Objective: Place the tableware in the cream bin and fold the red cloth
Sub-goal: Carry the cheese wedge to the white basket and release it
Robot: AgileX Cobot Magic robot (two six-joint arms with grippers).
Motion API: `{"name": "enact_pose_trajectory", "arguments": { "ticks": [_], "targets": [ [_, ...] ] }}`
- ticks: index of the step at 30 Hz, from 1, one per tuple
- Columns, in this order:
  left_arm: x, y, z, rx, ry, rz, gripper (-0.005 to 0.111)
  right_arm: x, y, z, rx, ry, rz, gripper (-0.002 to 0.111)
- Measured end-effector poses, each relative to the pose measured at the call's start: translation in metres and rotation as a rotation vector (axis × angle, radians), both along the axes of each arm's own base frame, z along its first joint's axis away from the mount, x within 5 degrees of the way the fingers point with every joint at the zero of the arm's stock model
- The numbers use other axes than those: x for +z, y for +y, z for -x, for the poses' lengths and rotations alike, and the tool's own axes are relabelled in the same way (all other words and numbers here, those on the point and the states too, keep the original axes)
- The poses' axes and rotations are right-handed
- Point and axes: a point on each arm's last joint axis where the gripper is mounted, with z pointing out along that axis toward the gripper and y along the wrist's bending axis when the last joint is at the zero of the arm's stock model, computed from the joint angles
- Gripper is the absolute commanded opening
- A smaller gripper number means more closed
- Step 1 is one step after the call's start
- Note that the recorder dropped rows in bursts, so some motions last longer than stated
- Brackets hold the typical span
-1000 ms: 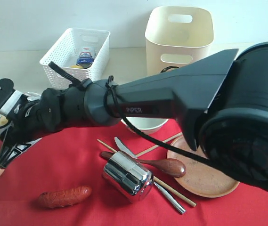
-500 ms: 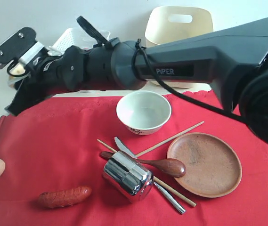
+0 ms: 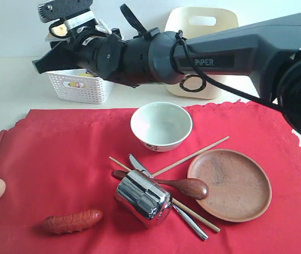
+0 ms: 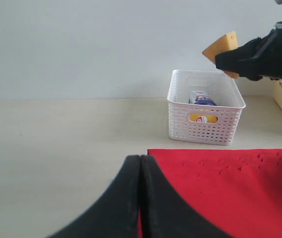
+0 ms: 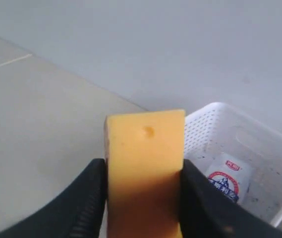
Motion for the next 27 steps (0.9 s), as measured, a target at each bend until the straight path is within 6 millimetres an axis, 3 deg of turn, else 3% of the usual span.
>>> {"name": "enact_pose_trajectory", "arguments": {
  "ticks": [7, 15, 21, 27],
  "targets": [
    [0.000, 0.000, 0.000, 0.000, 0.000, 0.000, 0.000, 0.002, -0.006, -0.006, -0.107, -0.051, -0.071, 0.000],
    [0.000, 0.000, 0.000, 0.000, 0.000, 0.000, 0.000, -0.023, -0.014, -0.015, -0.261, -0.046, -0.134, 0.002],
    [0.000, 0.000, 0.000, 0.000, 0.000, 0.000, 0.000, -0.035, -0.015, -0.016, -0.278, -0.035, -0.125, 0.025],
    [0.000, 0.000, 0.000, 0.000, 0.000, 0.000, 0.000, -0.033, -0.017, -0.017, -0.298, -0.064, -0.129, 0.044]
  ]
}}
